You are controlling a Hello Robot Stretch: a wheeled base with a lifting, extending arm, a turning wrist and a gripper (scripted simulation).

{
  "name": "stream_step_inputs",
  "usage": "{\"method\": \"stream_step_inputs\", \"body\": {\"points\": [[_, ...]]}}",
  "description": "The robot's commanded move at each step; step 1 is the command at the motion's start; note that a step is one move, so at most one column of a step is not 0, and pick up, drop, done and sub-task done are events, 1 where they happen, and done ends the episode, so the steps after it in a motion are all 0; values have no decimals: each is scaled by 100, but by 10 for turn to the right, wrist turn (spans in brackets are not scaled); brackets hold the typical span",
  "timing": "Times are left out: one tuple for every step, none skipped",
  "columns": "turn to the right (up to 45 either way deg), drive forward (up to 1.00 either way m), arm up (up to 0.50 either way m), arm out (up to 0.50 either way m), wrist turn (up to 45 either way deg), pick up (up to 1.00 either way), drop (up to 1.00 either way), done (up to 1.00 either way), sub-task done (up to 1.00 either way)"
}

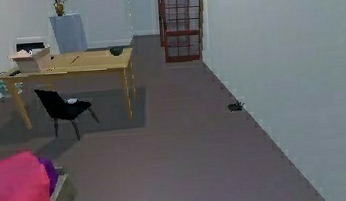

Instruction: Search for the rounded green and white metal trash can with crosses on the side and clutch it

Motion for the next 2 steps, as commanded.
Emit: {"method": "stream_step_inputs", "body": {"points": [[-30, 0, 0, 0, 0, 0, 0, 0, 0], [0, 15, 0, 0, 0, 0, 0, 0, 0]]}}
